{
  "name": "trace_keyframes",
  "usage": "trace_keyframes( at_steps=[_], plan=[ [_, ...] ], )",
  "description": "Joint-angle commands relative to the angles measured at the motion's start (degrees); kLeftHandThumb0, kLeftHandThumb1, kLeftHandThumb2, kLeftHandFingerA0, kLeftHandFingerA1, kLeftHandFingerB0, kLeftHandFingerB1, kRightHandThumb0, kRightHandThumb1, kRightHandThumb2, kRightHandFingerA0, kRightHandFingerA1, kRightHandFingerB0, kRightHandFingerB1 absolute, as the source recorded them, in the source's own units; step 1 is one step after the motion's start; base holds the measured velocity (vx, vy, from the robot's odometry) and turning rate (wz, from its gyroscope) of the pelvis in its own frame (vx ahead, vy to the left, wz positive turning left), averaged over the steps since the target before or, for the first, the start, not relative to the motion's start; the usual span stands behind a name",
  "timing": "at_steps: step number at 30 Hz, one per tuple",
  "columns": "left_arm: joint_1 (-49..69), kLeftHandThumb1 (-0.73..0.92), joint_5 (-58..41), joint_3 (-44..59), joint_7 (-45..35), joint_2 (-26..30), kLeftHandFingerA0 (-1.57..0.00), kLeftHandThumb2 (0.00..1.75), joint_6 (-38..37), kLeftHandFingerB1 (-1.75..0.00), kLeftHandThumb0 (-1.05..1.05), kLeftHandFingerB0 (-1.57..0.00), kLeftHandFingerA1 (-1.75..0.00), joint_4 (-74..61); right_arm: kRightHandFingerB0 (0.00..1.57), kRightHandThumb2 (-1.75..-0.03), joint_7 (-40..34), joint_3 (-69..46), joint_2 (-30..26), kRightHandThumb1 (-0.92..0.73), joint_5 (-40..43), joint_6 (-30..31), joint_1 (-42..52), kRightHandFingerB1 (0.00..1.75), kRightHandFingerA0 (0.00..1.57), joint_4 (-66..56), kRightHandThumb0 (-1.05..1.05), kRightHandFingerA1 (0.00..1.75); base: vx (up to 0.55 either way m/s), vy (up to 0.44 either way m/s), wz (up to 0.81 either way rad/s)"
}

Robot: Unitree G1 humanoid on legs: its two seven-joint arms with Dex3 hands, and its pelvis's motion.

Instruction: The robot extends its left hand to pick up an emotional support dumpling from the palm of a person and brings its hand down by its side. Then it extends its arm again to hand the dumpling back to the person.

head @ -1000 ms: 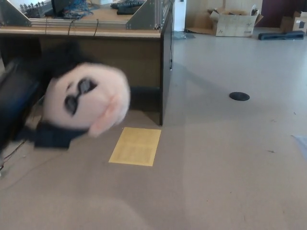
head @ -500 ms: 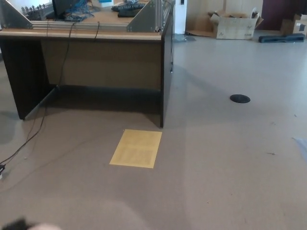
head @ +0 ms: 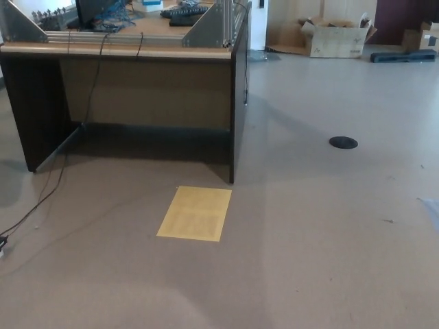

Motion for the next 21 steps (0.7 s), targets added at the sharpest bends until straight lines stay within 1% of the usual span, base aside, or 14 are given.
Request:
trace_keyframes(
  at_steps=[1,5,6,7,10,15,21],
  plan=[
    [-1.72,0.81,0.41,-0.47,5.1,3.26,-0.9,0.71,-11.33,-1.04,-0.04,-0.8,-1.54,4.63,0.6,-0.59,-2.19,-1.13,-1.6,-0.63,1.0,-2.06,-0.12,0.45,0.78,0.65,-0.3,0.58,0.0,0.0,0.0],
    [-2.15,0.81,0.36,-1.31,6.01,3.77,-0.89,0.71,-12.34,-1.04,-0.04,-0.79,-1.54,5.59,0.6,-0.59,-2.17,-1.19,-1.53,-0.63,1.01,-1.88,-0.7,0.45,0.79,0.74,-0.29,0.59,0.0,0.0,0.0],
    [-2.3,0.81,-0.37,-1.27,5.56,3.83,-0.88,0.69,-12.84,-1.03,-0.04,-0.78,-1.54,6.14,0.6,-0.59,-1.91,-1.29,-1.39,-0.63,1.24,-1.52,-0.77,0.45,0.78,0.64,-0.29,0.58,0.0,0.0,0.0],
    [-2.46,0.82,-0.61,-1.41,5.75,3.94,-0.9,0.72,-13.22,-1.03,-0.03,-0.8,-1.52,6.66,0.6,-0.59,-1.82,-1.26,-1.35,-0.63,1.25,-1.23,-0.82,0.44,0.78,0.51,-0.3,0.57,0.0,0.0,0.0],
    [-2.39,0.82,-0.75,-2.13,6.1,4.34,-0.89,0.72,-13.99,-1.05,-0.04,-0.79,-1.52,7.32,0.6,-0.6,-1.92,-1.01,-1.52,-0.63,0.89,-0.64,-0.62,0.44,0.8,0.04,-0.3,0.56,0.0,0.0,0.0],
    [-2.07,0.81,-0.02,-2.98,7.99,4.85,-0.89,0.71,-14.63,-1.05,-0.05,-0.8,-1.53,7.55,0.62,-0.6,-1.79,-0.92,-1.45,-0.63,1.01,-0.86,-0.8,0.45,0.8,0.4,-0.3,0.56,0.0,0.0,0.0],
    [-2.02,0.81,-0.88,-4.02,8.23,5.25,-0.89,0.7,-15.68,-1.06,-0.04,-0.79,-1.55,8.31,0.63,-0.59,-2.11,-0.69,-1.67,-0.63,0.67,-0.98,-0.75,0.45,0.8,0.38,-0.3,0.54,0.0,0.0,0.0]
  ],
)
